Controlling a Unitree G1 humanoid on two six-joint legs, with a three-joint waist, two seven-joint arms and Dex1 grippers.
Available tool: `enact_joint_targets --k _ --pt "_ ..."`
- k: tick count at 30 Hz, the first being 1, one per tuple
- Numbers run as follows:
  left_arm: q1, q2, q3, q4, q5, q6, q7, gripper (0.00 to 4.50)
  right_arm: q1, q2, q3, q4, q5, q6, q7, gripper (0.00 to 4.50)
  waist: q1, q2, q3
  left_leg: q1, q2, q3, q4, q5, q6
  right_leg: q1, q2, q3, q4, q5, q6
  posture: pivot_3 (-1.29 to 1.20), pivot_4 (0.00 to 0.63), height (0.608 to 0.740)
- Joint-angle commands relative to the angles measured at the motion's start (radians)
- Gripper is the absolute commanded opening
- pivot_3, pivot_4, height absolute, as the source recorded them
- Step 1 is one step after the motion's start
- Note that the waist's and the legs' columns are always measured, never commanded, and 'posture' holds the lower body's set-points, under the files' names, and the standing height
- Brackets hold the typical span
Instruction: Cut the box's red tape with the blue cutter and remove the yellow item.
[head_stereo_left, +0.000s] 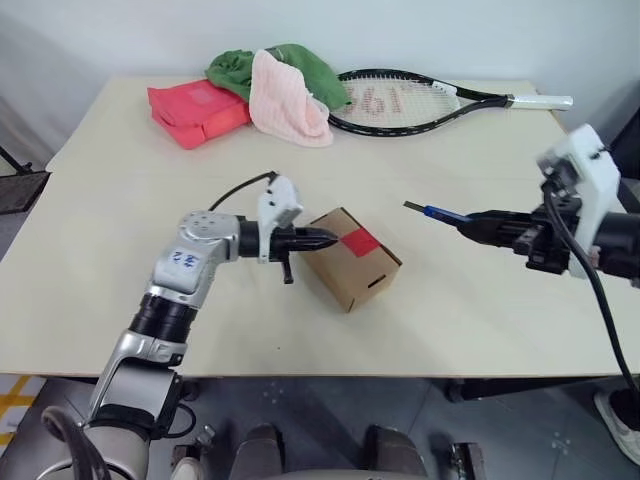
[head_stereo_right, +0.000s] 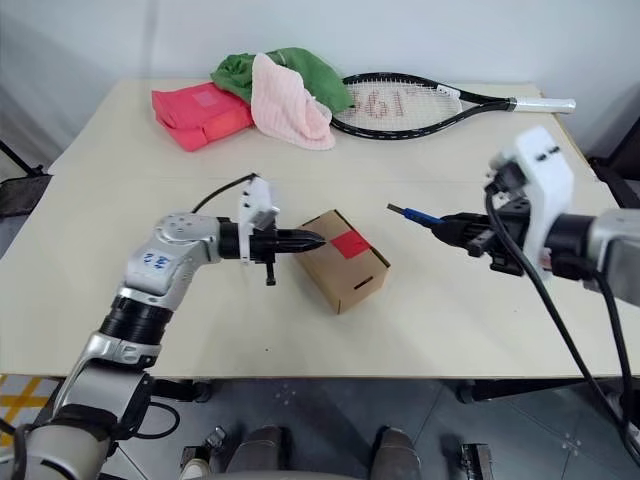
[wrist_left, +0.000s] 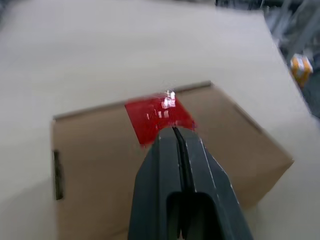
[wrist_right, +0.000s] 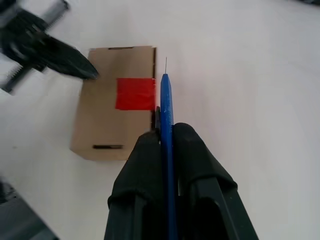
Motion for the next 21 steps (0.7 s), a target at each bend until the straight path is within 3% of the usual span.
enact_joint_targets --k 1,9,21 --pt "-0.049 -0.017 -0.009 0.010 0.040 -0.020 0.019 0.00 -0.162 0.081 0.151 0.122 0.058 0.077 -0.145 0.09 0.002 0.000 0.000 -0.001 0.000 0.000 0.000 0.000 0.000 -0.001 0.000 0.000 0.000 0.000 0.000 0.00 0.150 0.740" --pt "-0.062 -0.022 -0.019 -0.014 0.084 0.003 0.047 0.00 -0.364 0.267 0.264 0.318 -0.016 0.199 -0.244 0.09 0.008 0.000 0.000 -0.016 0.000 0.000 0.011 0.000 0.000 -0.015 -0.001 -0.001 0.008 0.001 0.001 0.00 0.150 0.740" --pt "-0.036 -0.042 0.001 -0.066 0.065 0.120 0.060 0.00 -0.406 0.402 0.208 0.353 -0.231 0.323 -0.173 0.09 0.008 0.000 0.000 -0.016 0.000 0.000 0.010 0.000 0.000 -0.015 -0.001 0.000 0.010 0.001 0.001 0.00 0.150 0.740"
